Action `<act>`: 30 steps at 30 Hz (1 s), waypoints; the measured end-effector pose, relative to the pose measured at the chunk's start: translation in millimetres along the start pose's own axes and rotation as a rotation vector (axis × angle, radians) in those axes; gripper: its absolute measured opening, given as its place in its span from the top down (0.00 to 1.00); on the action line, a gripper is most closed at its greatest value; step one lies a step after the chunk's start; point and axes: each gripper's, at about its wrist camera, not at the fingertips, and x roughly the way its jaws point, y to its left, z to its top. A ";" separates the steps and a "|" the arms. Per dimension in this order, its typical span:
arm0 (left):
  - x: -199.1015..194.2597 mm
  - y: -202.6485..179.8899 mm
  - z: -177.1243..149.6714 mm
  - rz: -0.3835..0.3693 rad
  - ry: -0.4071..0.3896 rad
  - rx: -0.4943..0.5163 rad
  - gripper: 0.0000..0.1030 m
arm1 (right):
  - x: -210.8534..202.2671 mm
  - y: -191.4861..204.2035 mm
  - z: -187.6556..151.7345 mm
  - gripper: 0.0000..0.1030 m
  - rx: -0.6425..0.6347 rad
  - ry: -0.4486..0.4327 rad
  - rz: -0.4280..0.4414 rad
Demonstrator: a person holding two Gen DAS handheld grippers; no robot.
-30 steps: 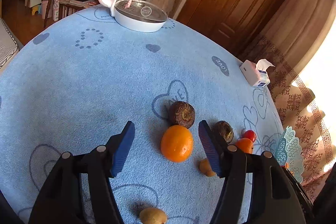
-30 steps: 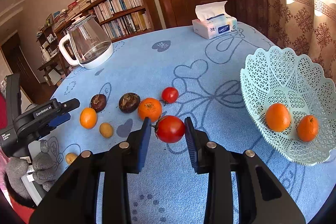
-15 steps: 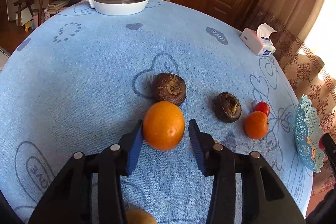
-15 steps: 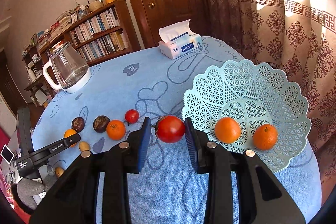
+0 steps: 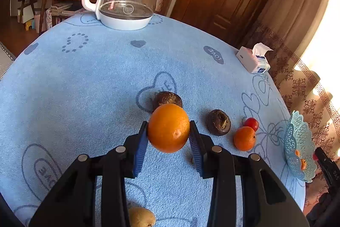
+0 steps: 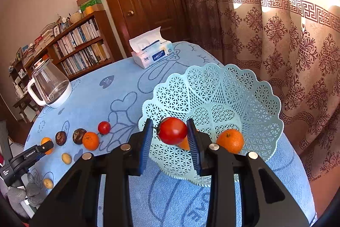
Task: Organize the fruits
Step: 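Carry the tomato into the basket and open the right tool while the left tool holds its orange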
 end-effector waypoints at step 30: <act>-20.7 -36.6 -10.0 -0.054 -0.065 0.100 0.63 | -21.2 -46.5 -35.8 0.52 0.061 -0.120 -0.224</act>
